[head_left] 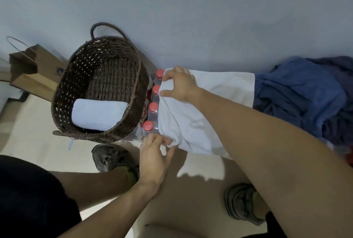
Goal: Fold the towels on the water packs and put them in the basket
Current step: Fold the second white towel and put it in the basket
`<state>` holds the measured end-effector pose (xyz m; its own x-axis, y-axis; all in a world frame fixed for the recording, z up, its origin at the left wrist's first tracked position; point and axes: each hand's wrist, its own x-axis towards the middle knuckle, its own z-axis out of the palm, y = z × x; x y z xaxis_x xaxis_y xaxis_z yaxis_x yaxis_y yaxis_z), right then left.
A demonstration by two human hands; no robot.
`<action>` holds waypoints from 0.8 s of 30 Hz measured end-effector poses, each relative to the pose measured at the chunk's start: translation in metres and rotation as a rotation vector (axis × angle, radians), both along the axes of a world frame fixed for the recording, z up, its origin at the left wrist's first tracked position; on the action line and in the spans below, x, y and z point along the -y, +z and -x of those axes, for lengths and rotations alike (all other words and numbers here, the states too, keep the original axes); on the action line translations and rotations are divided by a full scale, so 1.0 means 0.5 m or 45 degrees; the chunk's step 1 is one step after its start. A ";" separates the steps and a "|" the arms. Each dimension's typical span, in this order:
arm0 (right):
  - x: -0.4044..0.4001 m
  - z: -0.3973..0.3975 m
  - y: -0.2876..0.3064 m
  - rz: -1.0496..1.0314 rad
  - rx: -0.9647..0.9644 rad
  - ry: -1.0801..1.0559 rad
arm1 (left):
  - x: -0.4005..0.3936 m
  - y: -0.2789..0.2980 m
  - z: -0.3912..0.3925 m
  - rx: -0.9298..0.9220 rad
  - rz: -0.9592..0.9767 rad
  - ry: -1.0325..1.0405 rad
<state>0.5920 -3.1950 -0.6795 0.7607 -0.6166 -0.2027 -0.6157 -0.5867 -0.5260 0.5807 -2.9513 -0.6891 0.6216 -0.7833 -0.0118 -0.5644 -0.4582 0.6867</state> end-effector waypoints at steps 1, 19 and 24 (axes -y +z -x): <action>-0.002 -0.002 -0.004 0.015 0.003 -0.008 | -0.002 0.001 0.000 0.007 0.006 0.001; 0.003 -0.010 -0.006 -0.033 -0.026 -0.032 | -0.005 0.053 -0.010 -1.005 -0.013 0.582; 0.002 -0.012 -0.004 -0.028 -0.020 -0.041 | -0.011 0.044 -0.013 -0.842 -0.008 0.543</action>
